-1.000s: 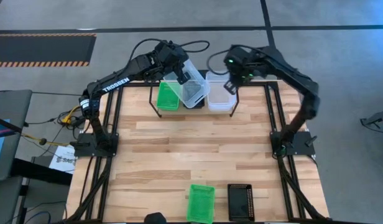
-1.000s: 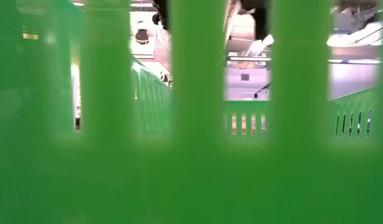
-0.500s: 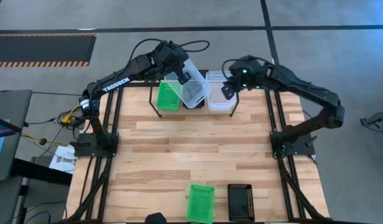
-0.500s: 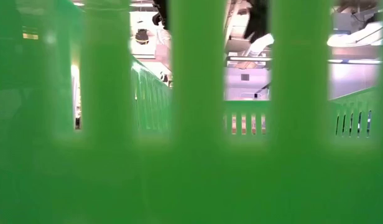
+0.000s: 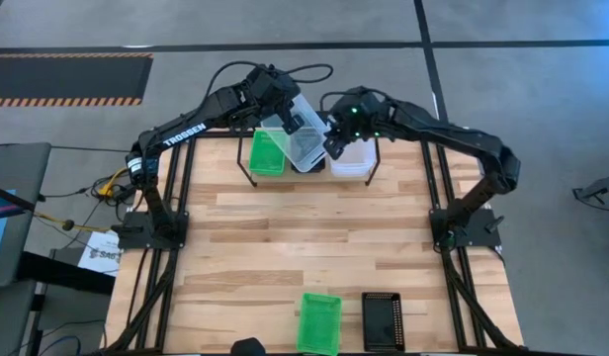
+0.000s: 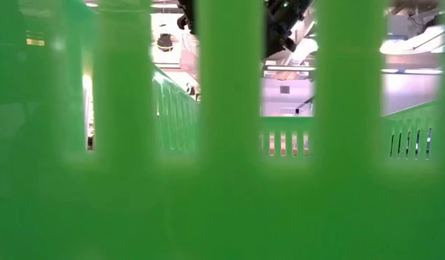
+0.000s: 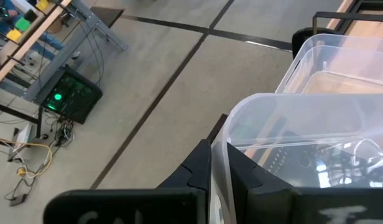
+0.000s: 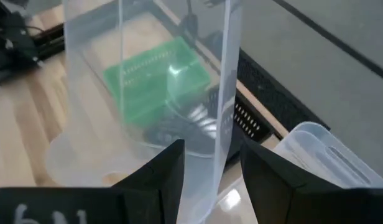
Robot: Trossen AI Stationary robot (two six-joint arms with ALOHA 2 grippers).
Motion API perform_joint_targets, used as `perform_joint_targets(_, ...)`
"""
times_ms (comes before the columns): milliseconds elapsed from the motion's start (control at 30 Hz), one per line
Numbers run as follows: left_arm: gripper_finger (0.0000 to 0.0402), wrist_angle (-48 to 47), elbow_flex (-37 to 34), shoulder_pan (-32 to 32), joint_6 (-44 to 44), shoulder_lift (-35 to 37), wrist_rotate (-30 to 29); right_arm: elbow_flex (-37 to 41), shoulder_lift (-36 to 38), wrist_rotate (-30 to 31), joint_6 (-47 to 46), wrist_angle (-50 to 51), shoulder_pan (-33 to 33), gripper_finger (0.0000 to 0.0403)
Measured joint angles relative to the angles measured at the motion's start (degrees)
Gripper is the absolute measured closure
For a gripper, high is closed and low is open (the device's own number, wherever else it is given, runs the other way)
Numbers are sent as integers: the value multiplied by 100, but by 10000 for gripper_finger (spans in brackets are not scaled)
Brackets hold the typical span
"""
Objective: Stack baskets on shelf by color
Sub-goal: Stack the transparent bin into the transparent bin on the shelf
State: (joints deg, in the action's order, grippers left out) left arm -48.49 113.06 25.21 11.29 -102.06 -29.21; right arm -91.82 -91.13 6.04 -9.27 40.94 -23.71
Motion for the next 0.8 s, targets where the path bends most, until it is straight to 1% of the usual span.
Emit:
perform_joint_targets(300, 398, 34, 0, -86, 3, 0, 74, -27, -522, -31, 80, 92, -179, 228)
perform_joint_targets(367, 398, 59, 2, -127, 52, -2, 75, -27, -664, -147, 76, 132, -212, 231)
perform_joint_targets(433, 397, 54, 1, -160, 120, -4, 75, -82, -757, -260, 72, 263, -249, 251)
perform_joint_targets(467, 397, 49, 0, -178, 150, -7, 74, -120, -776, -294, 75, 329, -256, 271)
perform_joint_targets(500, 397, 42, 1, -203, 156, -7, 74, -149, -790, -301, 70, 386, -259, 296)
perform_joint_targets(567, 397, 86, 2, -230, 157, -7, 50, -195, -833, -299, 74, 401, -236, 362)
perform_joint_targets(600, 397, 117, 2, -253, 157, -7, 45, -200, -836, -290, 103, 406, -238, 380)
perform_joint_targets(800, 397, 435, 2, -483, 435, 41, -111, -314, -804, -198, 161, 489, -244, 397)
